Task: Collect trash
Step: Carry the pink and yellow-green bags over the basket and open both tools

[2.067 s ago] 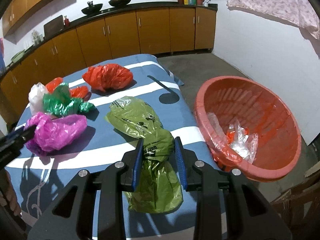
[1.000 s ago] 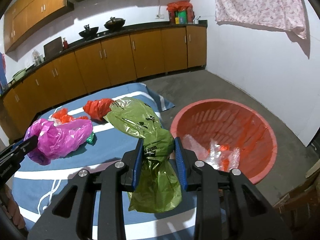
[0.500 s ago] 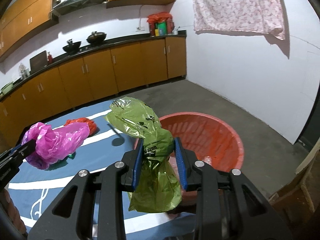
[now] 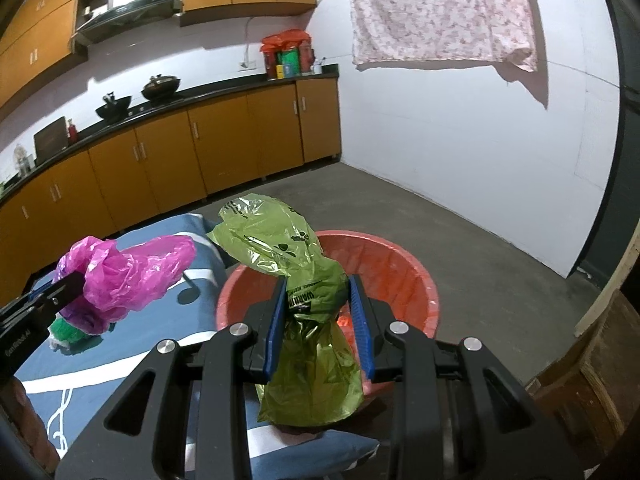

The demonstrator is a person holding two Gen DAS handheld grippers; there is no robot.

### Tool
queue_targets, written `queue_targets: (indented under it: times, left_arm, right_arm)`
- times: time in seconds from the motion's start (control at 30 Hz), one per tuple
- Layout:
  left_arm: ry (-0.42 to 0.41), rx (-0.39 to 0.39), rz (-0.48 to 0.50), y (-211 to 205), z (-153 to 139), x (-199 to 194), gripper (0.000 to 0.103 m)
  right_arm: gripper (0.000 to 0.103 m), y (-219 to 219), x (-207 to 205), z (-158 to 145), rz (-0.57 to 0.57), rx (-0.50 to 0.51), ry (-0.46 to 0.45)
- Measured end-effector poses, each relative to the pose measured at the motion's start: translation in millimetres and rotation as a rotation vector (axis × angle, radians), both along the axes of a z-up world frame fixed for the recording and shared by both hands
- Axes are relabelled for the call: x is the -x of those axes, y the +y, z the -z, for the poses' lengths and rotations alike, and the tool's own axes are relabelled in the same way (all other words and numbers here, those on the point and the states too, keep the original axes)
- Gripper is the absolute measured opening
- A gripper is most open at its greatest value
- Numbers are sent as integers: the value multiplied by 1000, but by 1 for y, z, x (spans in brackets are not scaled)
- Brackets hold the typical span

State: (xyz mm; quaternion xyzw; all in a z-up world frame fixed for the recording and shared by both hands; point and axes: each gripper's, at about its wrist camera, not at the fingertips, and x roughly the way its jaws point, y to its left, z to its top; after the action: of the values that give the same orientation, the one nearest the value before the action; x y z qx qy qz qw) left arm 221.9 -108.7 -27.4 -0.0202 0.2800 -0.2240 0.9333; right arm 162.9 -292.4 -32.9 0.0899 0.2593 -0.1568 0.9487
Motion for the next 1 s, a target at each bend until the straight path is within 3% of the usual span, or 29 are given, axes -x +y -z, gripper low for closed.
queue_targets:
  times: [0.37,1.0]
  left_arm:
    - [13,6,45,-46,9,-29,26]
    - [76,7,110,-97,45,-84,28]
  right_arm:
    - [31,-33,-10,5,107,-58,-15]
    - [31,-63,-41,27,164,-122,-21]
